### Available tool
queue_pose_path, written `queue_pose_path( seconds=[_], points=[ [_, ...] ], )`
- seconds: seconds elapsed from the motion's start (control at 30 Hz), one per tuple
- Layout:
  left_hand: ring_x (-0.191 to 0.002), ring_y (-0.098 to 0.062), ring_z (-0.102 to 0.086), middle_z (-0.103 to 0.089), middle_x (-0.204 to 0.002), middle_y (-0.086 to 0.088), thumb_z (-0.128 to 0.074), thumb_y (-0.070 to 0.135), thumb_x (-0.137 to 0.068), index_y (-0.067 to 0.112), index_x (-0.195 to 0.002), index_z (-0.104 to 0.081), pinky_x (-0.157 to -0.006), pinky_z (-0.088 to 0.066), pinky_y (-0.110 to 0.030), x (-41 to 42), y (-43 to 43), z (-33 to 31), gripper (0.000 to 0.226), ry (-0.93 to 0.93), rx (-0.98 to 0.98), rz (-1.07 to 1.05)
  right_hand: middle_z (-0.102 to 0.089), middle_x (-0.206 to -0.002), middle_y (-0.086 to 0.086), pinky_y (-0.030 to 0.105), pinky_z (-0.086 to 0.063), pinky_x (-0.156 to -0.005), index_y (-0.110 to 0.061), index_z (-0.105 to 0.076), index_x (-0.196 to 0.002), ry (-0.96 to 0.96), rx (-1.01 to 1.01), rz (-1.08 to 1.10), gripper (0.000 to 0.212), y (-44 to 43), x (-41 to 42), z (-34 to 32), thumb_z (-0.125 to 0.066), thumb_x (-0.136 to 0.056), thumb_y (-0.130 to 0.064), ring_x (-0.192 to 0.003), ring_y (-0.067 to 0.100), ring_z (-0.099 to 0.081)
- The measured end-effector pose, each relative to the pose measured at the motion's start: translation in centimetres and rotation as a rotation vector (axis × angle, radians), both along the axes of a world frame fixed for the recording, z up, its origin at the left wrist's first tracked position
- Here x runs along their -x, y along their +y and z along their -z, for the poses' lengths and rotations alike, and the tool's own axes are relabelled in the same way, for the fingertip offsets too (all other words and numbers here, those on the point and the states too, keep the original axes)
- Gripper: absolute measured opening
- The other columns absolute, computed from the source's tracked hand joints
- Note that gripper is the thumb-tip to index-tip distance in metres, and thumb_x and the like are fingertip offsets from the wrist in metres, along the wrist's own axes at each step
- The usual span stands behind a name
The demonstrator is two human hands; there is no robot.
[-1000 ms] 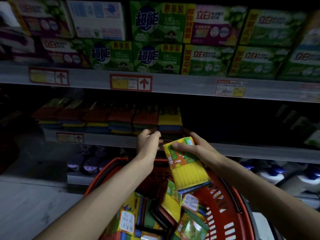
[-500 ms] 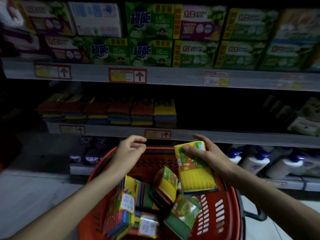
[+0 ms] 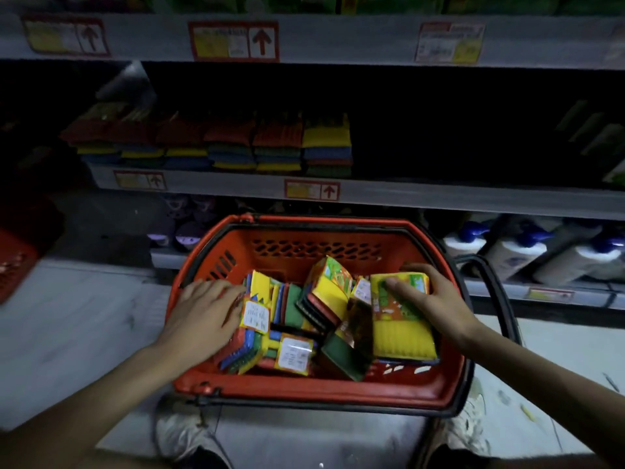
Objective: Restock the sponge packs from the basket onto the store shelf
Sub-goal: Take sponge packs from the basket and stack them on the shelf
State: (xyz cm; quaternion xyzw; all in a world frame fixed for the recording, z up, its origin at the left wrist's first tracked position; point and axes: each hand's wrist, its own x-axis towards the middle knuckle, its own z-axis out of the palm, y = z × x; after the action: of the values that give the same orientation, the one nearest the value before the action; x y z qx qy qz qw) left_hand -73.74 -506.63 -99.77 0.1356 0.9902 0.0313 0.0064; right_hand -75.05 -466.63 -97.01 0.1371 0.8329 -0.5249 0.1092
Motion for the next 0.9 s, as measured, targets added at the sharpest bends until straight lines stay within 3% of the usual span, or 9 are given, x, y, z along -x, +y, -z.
queue_pose_path(
  seconds=[0.1,0.2,0.43,0.53,0.63,0.7,0.8,0.9],
  points=[
    [-0.110,-0.028,-0.066,-0.071,-0.112,-0.004,-0.042,0.031,-0.081,0.015,-0.117,-0.072,-0.114,-0.031,-0.043,0.8,-0.5,0.5,0.049,0.020,0.100,0.100,-0.074,-0.095,-0.004,0.043,-0.060,-0.083,-0.026,-0.065,-0.113,0.037,-0.100,-0.009,0.055,0.6,-0.1,0.3,-0.083,-0.074,-0.060,-0.086,0.014,-0.072],
    [-0.115,-0.031,-0.065,-0.071,-0.113,-0.007,-0.041,0.028,-0.080,0.010,-0.118,-0.073,-0.119,-0.027,-0.042,1.6,0.5,0.6,0.053,0.005,0.151,0.142,-0.073,-0.084,-0.003,0.044,-0.058,-0.077,-0.022,-0.065,-0.096,0.069,-0.254,-0.012,0.045,2.0,0.0,0.3,-0.080,-0.077,-0.060,-0.078,0.016,-0.070],
    [-0.103,-0.034,-0.065,-0.071,-0.096,-0.010,-0.049,0.030,-0.069,0.011,-0.100,-0.077,-0.116,-0.027,-0.042,2.8,5.6,0.7,0.046,-0.044,0.282,0.203,-0.073,-0.084,-0.004,0.036,-0.054,-0.070,-0.022,-0.063,-0.094,0.015,-0.267,-0.048,0.041,7.1,-0.2,-0.7,-0.078,-0.080,-0.058,-0.078,0.014,-0.069],
    [-0.095,-0.036,-0.066,-0.069,-0.086,-0.012,-0.056,0.031,-0.064,0.010,-0.092,-0.078,-0.112,-0.029,-0.043,2.9,6.1,1.0,0.041,-0.028,0.318,0.219,-0.073,-0.088,-0.005,0.034,-0.054,-0.076,-0.022,-0.064,-0.099,-0.011,-0.243,-0.063,0.043,8.3,-0.1,-0.6,-0.079,-0.080,-0.058,-0.082,0.013,-0.070],
    [-0.101,-0.033,-0.065,-0.070,-0.098,-0.010,-0.064,0.030,-0.074,0.014,-0.106,-0.077,-0.107,-0.029,-0.041,2.8,7.0,0.1,0.038,-0.103,0.292,0.203,-0.077,-0.092,-0.001,0.039,-0.061,-0.083,-0.019,-0.067,-0.103,-0.020,-0.059,0.016,0.050,8.9,-0.7,-0.4,-0.084,-0.074,-0.056,-0.088,0.020,-0.075],
    [-0.112,-0.029,-0.062,-0.067,-0.114,-0.004,-0.061,0.030,-0.087,0.021,-0.125,-0.069,-0.103,-0.037,-0.041,2.7,8.0,-0.7,0.039,-0.159,0.157,0.165,-0.077,-0.093,-0.001,0.037,-0.061,-0.081,-0.018,-0.067,-0.107,0.001,-0.007,0.088,0.051,8.3,-1.5,-0.3,-0.085,-0.075,-0.054,-0.092,0.022,-0.075],
    [-0.116,-0.026,-0.061,-0.065,-0.122,0.000,-0.054,0.033,-0.093,0.026,-0.131,-0.063,-0.095,-0.049,-0.042,1.8,8.9,-1.5,0.040,-0.169,-0.021,0.127,-0.075,-0.095,-0.003,0.037,-0.059,-0.085,-0.017,-0.065,-0.102,0.044,-0.083,0.107,0.054,5.7,-2.3,-0.2,-0.085,-0.072,-0.058,-0.090,0.017,-0.073],
    [-0.114,-0.026,-0.062,-0.065,-0.120,0.000,-0.058,0.031,-0.092,0.026,-0.133,-0.063,-0.096,-0.046,-0.043,0.5,8.1,-1.3,0.042,-0.121,0.041,0.174,-0.071,-0.098,-0.001,0.035,-0.058,-0.078,-0.019,-0.064,-0.103,0.100,-0.223,0.010,0.052,3.6,-4.0,-0.3,-0.080,-0.076,-0.061,-0.089,0.017,-0.069]
  ],
)
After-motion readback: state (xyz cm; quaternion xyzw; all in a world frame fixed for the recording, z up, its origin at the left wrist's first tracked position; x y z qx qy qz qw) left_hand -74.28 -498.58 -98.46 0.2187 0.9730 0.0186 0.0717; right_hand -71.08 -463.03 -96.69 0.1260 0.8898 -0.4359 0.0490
